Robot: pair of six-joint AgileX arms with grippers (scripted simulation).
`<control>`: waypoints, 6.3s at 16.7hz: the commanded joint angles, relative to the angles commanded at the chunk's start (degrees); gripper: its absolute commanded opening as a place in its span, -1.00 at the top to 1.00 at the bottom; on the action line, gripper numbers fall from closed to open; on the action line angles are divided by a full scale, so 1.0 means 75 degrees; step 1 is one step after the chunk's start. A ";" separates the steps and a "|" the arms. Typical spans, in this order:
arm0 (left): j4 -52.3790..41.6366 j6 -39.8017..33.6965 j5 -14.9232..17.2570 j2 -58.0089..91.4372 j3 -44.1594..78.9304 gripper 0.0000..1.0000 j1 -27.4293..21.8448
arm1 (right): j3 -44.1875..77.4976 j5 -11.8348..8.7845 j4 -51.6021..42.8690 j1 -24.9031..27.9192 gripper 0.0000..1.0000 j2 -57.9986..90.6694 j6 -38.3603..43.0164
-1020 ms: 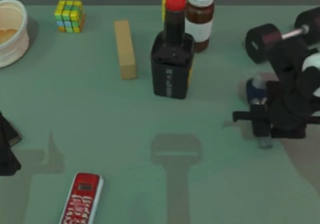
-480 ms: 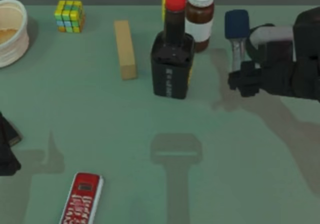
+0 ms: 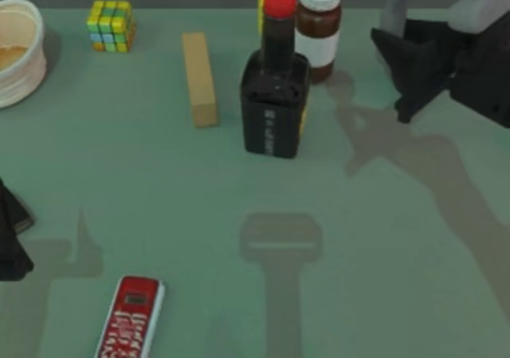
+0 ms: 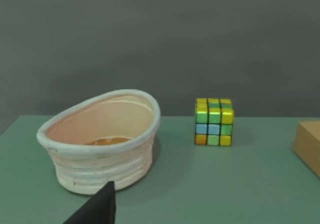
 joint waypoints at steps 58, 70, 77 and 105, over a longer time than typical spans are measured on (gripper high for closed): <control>0.4054 0.0067 0.6852 1.0155 0.5852 -1.00 -0.1934 | 0.0355 0.2456 0.1040 0.2698 1.00 0.0452 -0.0087; 0.4407 0.0012 0.5138 1.2353 0.7787 -1.00 -0.3741 | 0.0355 0.2456 0.1040 0.2698 1.00 0.0452 -0.0087; 0.4408 0.0012 0.5132 1.2360 0.7794 -0.55 -0.3746 | 0.0355 0.2456 0.1040 0.2698 1.00 0.0452 -0.0087; 0.4408 0.0012 0.5132 1.2360 0.7794 1.00 -0.3746 | 0.0355 0.2456 0.1040 0.2698 -0.36 0.0452 -0.0087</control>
